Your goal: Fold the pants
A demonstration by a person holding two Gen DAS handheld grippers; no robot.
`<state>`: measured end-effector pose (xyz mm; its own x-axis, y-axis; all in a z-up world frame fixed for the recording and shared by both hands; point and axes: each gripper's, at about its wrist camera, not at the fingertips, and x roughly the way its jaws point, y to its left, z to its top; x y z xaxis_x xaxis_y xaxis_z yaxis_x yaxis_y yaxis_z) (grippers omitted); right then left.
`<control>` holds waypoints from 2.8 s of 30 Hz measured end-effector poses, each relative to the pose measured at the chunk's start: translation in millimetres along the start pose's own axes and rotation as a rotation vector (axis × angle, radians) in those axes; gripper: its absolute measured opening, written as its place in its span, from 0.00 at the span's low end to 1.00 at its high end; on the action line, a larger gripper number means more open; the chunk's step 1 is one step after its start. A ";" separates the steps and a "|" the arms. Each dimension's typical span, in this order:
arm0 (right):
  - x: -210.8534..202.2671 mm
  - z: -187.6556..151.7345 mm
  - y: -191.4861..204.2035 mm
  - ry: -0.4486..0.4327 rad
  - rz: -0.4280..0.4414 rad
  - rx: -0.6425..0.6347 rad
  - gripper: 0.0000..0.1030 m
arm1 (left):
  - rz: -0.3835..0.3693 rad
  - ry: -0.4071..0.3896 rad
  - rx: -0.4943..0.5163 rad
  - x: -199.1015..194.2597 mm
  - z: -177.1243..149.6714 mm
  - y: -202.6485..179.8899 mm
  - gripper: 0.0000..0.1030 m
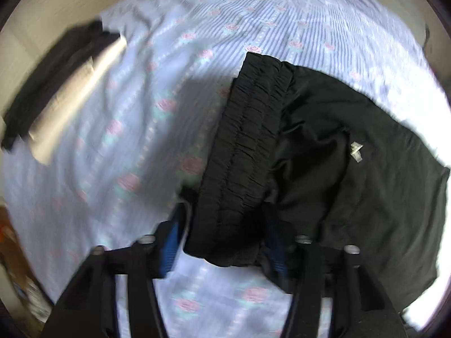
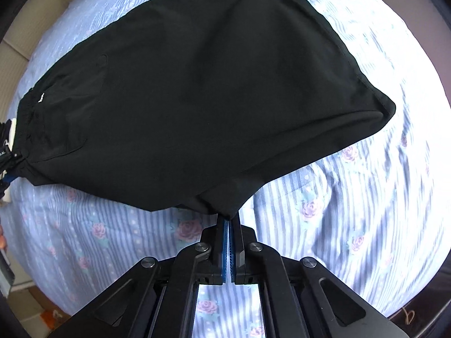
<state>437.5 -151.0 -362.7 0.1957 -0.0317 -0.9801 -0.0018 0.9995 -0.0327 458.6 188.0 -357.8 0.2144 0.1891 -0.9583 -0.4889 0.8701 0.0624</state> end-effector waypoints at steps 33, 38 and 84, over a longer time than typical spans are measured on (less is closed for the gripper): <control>-104.1 67.3 -30.7 -0.341 -0.072 0.067 0.50 | -0.124 -0.248 0.596 -56.0 89.3 -78.7 0.79; -81.8 137.6 -37.7 -0.390 -0.065 0.034 0.50 | -0.125 -0.224 0.651 -31.2 103.1 -92.1 0.78; -120.0 225.2 -23.6 -0.545 -0.247 -0.231 0.74 | -0.154 -0.288 0.522 -70.7 86.1 -63.4 0.88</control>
<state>634.9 -168.9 -200.3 0.6881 -0.1909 -0.7001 -0.0925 0.9338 -0.3455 547.2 158.7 -270.0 0.5048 0.0952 -0.8580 0.0287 0.9915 0.1268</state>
